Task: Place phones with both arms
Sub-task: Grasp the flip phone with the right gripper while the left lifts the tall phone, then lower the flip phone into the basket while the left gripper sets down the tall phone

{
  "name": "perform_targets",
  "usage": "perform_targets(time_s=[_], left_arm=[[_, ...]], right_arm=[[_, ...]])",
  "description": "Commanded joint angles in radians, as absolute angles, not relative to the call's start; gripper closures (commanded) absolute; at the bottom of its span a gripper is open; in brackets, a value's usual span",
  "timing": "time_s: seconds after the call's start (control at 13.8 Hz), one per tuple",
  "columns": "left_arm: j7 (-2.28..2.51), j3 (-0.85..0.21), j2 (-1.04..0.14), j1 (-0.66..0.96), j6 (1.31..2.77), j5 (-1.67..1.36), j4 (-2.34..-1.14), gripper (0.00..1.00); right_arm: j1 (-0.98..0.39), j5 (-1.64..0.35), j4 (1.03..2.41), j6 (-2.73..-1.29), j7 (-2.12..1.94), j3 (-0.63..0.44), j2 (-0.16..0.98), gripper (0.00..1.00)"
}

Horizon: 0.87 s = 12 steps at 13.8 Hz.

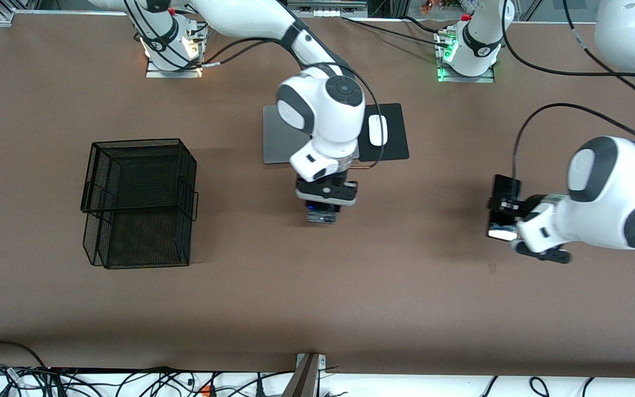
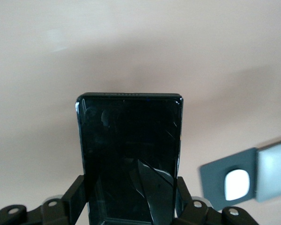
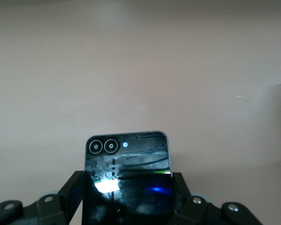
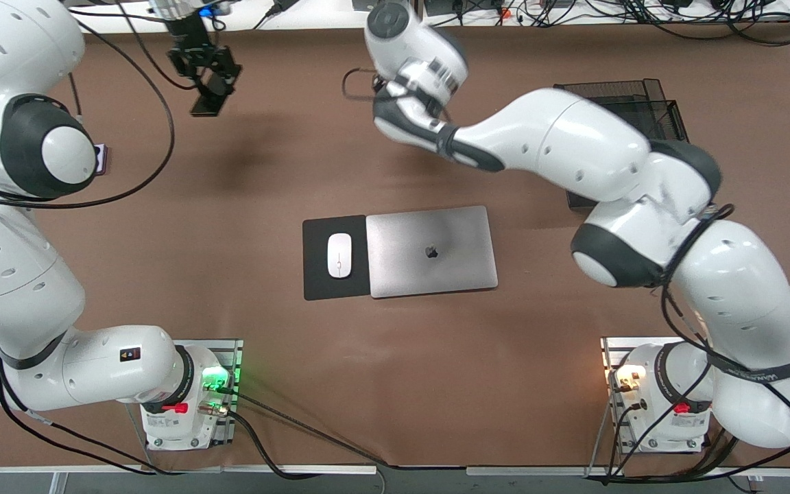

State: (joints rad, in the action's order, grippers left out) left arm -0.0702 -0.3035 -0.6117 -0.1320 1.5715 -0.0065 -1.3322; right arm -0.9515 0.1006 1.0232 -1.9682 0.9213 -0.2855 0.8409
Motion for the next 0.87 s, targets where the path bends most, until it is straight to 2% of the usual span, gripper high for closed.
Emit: perform_targets(time_s=[0.0, 0.36, 0.58, 0.8], left_arm=[[0.001, -0.296, -0.684, 0.013, 1.661, -0.038, -1.282, 0.82], [0.388, -0.296, -0.808, 0.243, 1.992, -0.038, -1.285, 0.82], [0.486, -0.287, -0.885, 0.327, 2.181, -0.035, -1.287, 0.82], [0.500, -0.285, -0.919, 0.391, 2.217, -0.031, -1.296, 0.82]], right_arm=[[-0.896, 0.068, 1.231, -1.913, 0.760, -0.276, 0.640, 0.43], [-0.726, 0.055, 1.702, -1.983, 0.432, -0.299, 0.258, 0.43], [-0.712, 0.051, 1.874, -1.982, 0.228, -0.421, 0.094, 0.43], [-0.712, 0.049, 1.986, -2.009, 0.047, -0.556, 0.017, 0.43]])
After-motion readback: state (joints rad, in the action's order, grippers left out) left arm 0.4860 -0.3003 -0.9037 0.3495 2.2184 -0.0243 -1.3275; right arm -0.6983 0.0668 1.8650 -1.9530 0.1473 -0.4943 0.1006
